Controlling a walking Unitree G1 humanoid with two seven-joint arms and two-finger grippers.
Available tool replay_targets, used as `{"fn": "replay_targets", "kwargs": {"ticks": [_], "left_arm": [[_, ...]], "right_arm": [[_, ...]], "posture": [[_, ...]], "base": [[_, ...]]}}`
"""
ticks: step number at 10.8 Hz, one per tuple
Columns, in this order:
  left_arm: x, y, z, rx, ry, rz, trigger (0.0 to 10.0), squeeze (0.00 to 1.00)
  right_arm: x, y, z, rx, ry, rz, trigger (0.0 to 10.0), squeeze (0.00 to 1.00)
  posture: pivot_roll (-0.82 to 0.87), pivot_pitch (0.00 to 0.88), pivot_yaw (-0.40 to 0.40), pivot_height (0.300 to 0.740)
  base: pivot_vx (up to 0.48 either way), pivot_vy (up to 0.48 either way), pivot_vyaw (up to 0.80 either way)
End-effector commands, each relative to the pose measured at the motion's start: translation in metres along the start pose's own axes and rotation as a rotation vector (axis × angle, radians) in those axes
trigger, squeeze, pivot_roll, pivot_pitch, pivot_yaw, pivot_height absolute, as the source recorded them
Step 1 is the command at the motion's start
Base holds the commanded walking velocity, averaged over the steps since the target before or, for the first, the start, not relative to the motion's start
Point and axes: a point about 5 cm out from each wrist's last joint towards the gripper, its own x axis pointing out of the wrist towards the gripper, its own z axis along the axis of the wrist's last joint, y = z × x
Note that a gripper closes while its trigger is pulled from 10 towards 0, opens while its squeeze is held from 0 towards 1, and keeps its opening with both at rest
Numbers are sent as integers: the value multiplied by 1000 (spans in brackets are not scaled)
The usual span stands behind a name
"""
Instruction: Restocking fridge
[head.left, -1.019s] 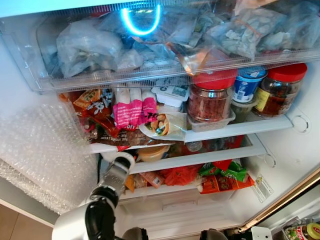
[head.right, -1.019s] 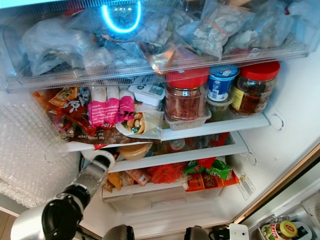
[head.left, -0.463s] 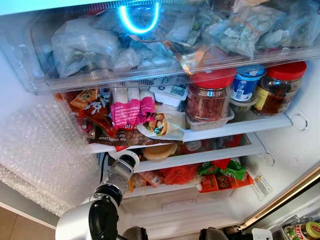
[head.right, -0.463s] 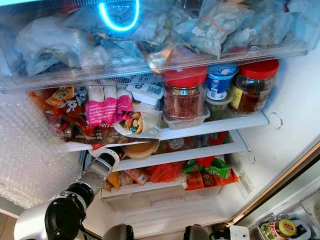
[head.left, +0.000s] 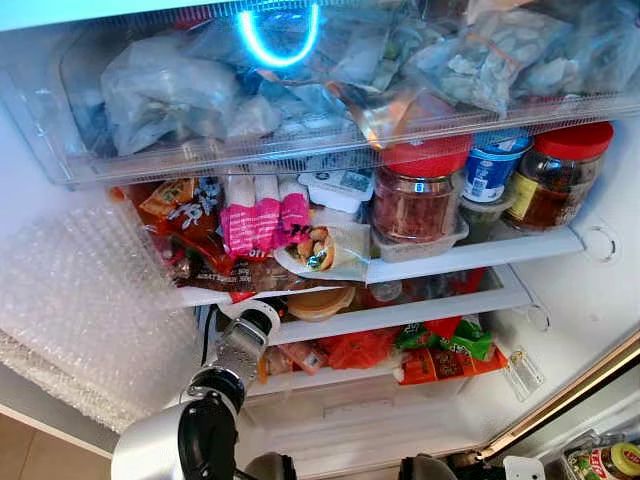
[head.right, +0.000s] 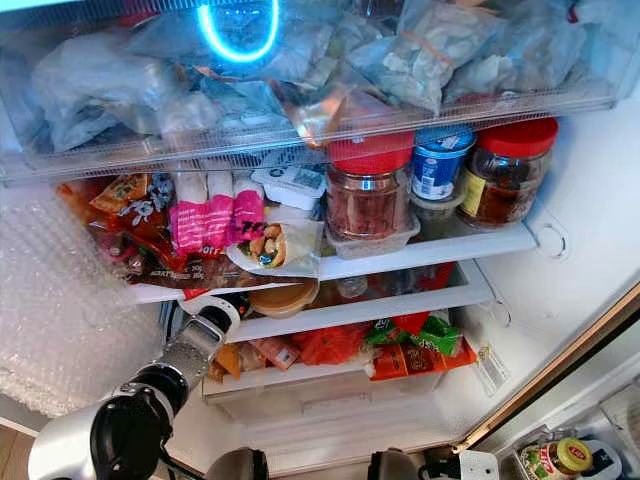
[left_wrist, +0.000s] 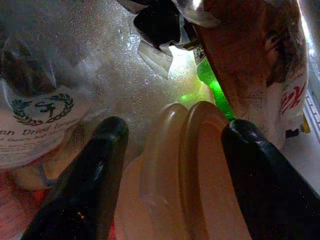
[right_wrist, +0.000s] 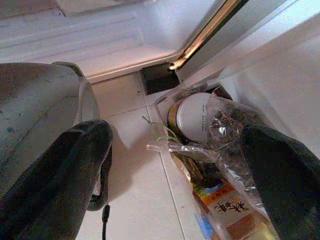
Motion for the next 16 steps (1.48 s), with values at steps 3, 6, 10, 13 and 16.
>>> {"fn": "replay_targets", "kwargs": {"ticks": [3, 6, 10, 13, 16], "left_arm": [[-7, 13, 4, 4, 17, 2, 10000, 0], [-14, 22, 3, 48, 49, -30, 10000, 0], [-23, 27, -9, 116, 131, -125, 10000, 0], [-25, 26, -9, 139, 154, -169, 10000, 0], [-17, 14, -8, 127, 127, -196, 10000, 0]], "right_arm": [[-1, 0, -2, 13, 7, 0, 10000, 0], [-1, 1, -2, 14, 7, 0, 10000, 0], [-1, 2, -4, 15, 8, -2, 10000, 0], [-1, 3, -4, 16, 10, -2, 10000, 0], [-1, 3, -4, 13, 10, -3, 10000, 0]], "posture": [[-34, 44, 64, 641], [-27, 47, 66, 641], [-25, 47, 75, 641], [-23, 47, 75, 641], [-28, 48, 74, 641]], "base": [[0, 0, 0], [0, 0, 0], [0, 0, 0], [0, 0, 0], [0, 0, 0]]}}
